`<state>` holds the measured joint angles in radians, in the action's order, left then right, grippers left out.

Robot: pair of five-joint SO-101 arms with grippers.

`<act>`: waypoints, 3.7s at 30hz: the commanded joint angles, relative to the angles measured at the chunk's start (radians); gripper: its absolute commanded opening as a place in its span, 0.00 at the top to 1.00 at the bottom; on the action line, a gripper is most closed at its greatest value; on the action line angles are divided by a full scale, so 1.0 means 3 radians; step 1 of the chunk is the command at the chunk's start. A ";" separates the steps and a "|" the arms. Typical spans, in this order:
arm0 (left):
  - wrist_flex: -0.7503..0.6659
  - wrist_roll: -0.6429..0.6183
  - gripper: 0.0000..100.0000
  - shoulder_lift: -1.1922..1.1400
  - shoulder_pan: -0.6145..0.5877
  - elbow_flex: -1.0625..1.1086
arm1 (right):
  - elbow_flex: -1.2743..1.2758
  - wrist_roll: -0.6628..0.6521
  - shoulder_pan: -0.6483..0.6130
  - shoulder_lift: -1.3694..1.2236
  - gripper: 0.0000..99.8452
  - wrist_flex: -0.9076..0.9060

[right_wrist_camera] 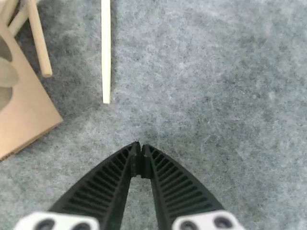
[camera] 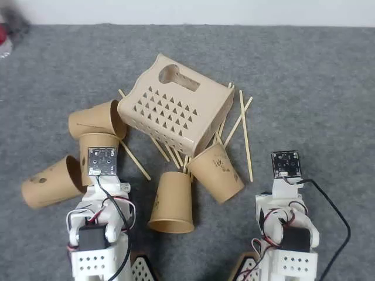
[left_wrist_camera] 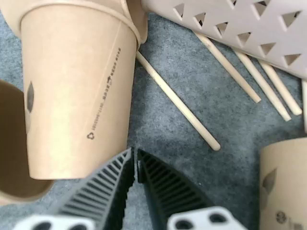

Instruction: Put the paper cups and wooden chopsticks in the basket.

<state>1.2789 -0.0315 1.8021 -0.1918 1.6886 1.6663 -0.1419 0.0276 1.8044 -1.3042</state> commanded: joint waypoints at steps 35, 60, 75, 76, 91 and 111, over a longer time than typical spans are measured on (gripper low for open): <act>-0.0665 0.0348 0.98 0.0056 0.0527 -0.0013 | -0.0511 -0.0051 0.0049 0.0033 0.99 0.0284; -0.0583 0.0660 0.99 0.0051 0.0527 -0.0013 | -0.2082 -0.1166 -0.0136 -0.1041 0.82 0.0862; -0.0588 0.0655 0.99 0.0051 0.0532 -0.0013 | -0.4961 -0.1509 -0.1373 -0.4437 0.81 0.0575; -0.0588 0.0655 0.99 0.0051 0.0532 -0.0013 | -0.5120 -0.1560 -0.1373 -0.4631 0.81 0.0596; -0.0588 0.0660 0.99 0.0051 0.0547 -0.0013 | -0.6163 -0.1611 -0.1961 -0.6406 0.82 0.1767; -0.0578 0.0660 0.99 0.0051 0.0542 -0.0013 | -0.7196 -0.1632 -0.1757 -0.8319 0.82 0.2642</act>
<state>1.1009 0.1634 1.8021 -0.0338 1.6886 -0.4266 -0.6176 -0.5125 -0.6813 -0.5002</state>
